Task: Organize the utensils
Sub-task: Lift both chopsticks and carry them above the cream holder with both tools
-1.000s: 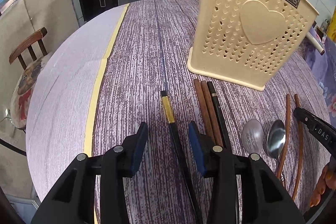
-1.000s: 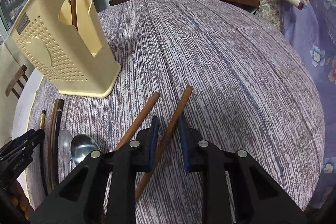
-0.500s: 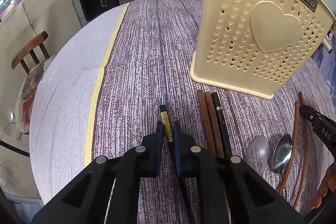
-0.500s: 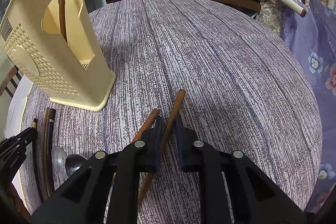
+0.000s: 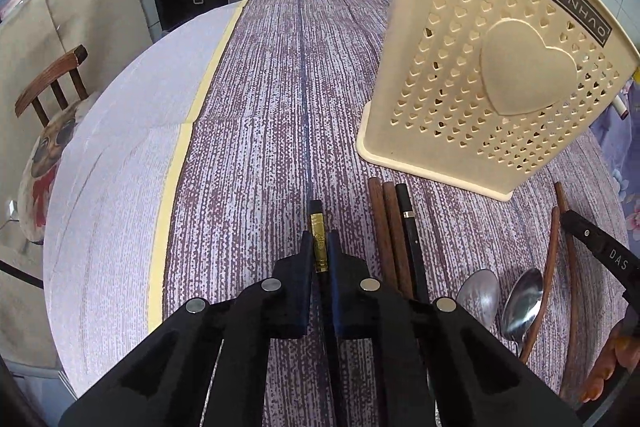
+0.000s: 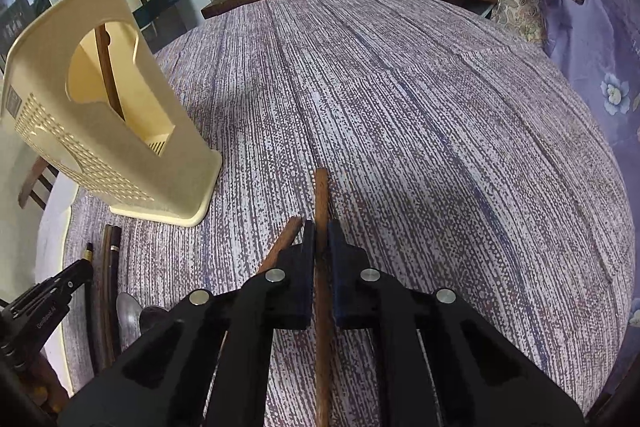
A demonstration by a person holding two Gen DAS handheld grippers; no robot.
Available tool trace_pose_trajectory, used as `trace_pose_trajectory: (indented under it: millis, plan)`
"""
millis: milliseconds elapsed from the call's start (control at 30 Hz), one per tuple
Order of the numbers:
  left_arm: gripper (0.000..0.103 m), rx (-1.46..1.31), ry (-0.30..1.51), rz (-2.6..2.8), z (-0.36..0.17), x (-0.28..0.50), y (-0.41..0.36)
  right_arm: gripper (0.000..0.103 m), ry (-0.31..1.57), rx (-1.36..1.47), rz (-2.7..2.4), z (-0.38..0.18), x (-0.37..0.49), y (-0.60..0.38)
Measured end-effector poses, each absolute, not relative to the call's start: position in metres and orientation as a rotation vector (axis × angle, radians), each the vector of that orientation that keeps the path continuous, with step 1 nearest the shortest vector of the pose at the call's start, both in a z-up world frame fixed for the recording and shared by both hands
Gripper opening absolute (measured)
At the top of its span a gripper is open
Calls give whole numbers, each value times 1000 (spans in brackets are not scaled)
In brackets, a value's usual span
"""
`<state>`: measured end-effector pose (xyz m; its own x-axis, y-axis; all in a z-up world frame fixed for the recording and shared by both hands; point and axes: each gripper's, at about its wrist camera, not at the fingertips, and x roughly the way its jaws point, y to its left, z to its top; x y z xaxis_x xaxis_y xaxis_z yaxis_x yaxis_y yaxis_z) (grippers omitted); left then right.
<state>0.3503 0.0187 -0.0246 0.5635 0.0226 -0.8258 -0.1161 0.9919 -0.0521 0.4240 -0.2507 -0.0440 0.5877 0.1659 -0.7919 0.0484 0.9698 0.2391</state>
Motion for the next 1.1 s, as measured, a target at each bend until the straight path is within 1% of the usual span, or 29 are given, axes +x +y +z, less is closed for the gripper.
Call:
trace_pose_trajectory:
  millis: [200, 333, 833, 1100]
  plan:
    - [8, -123, 946, 58, -19, 346, 18, 8, 903, 299, 130, -31, 414, -260]
    - [8, -126, 907, 36, -6, 337, 17, 8, 836, 312, 182, -12, 399, -264]
    - [8, -109, 634, -73, 81, 276, 17, 8, 597, 239, 344, 73, 323, -265]
    - [8, -120, 561, -94, 103, 257, 27, 8, 522, 195, 375, 104, 291, -267]
